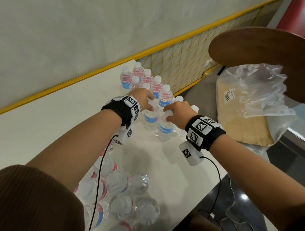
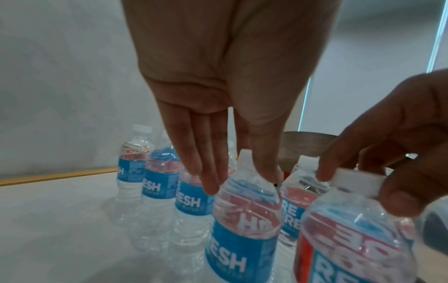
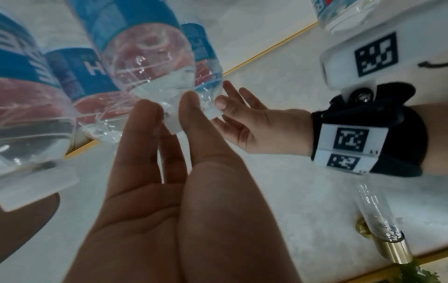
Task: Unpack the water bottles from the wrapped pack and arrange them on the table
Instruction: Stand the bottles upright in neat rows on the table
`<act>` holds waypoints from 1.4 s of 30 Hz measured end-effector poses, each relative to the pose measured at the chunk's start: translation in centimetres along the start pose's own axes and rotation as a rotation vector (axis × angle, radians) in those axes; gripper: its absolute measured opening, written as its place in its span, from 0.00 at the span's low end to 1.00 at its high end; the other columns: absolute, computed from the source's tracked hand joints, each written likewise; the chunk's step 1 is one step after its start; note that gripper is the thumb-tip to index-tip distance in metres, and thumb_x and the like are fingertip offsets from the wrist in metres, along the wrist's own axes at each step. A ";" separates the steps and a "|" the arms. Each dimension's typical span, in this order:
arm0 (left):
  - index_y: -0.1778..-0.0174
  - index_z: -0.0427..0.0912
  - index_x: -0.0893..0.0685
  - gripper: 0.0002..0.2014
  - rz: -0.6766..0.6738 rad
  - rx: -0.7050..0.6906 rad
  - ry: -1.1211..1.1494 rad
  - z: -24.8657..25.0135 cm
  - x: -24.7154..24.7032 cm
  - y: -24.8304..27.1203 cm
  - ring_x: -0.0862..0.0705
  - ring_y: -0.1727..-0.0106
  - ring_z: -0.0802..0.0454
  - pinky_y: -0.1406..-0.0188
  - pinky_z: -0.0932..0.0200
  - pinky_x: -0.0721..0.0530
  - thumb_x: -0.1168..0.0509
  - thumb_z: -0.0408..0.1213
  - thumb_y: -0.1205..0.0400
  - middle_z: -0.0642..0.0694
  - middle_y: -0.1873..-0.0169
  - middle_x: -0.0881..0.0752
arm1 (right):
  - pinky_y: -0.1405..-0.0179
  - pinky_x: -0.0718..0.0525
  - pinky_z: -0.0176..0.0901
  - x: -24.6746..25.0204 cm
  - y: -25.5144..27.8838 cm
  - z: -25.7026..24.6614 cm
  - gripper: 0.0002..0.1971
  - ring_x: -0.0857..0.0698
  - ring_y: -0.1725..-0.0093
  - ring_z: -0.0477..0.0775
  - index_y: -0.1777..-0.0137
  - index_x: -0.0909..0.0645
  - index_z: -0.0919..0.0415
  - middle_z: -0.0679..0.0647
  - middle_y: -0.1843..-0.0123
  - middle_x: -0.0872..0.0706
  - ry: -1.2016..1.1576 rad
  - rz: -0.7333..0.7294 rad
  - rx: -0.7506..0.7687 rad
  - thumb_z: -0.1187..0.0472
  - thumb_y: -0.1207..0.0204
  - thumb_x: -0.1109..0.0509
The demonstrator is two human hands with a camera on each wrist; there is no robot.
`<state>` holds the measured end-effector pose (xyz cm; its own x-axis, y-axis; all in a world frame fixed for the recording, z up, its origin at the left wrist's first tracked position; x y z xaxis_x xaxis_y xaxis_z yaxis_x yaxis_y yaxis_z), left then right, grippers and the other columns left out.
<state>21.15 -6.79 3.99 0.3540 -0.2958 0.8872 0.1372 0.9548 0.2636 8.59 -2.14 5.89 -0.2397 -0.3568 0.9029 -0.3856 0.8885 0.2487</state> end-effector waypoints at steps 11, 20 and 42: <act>0.33 0.44 0.18 0.23 0.000 -0.025 0.088 -0.4 -0.1 0.1 0.18 0.37 0.44 0.38 0.57 0.24 0.27 0.39 0.24 0.41 0.38 0.15 | 0.50 0.30 0.39 -0.3 -0.6 0.5 0.17 0.22 0.38 0.59 0.33 0.19 0.53 0.61 0.33 0.23 0.055 -0.016 -0.021 0.63 0.22 0.33; 0.33 0.45 0.18 0.18 0.057 -0.048 0.132 -0.2 0.1 -0.5 0.20 0.34 0.42 0.37 0.58 0.27 0.33 0.35 0.20 0.41 0.36 0.17 | 0.48 0.28 0.40 -0.3 -1.2 1.4 0.22 0.21 0.37 0.58 0.30 0.23 0.53 0.60 0.35 0.21 -0.031 0.004 -0.111 0.59 0.24 0.29; 0.26 0.42 0.25 0.22 -0.013 0.058 0.235 -0.8 -1.0 -1.8 0.21 0.32 0.40 0.35 0.52 0.21 0.37 0.43 0.16 0.40 0.29 0.22 | 0.40 0.17 0.59 -4.5 -0.9 3.0 0.25 0.13 0.45 0.62 0.27 0.29 0.51 0.57 0.39 0.15 -0.520 0.110 -0.243 0.55 0.24 0.30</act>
<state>21.27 -8.23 2.32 0.5589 -0.3006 0.7729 0.0928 0.9488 0.3019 7.38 -2.19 0.56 -0.6967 -0.2984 0.6524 -0.1325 0.9473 0.2918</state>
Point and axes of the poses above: each hand's wrist, its own y-axis away from the middle knuckle, its own x-axis out of the back of the hand, z = x × y, the point moved 10 cm from there along -y, towards the middle knuckle
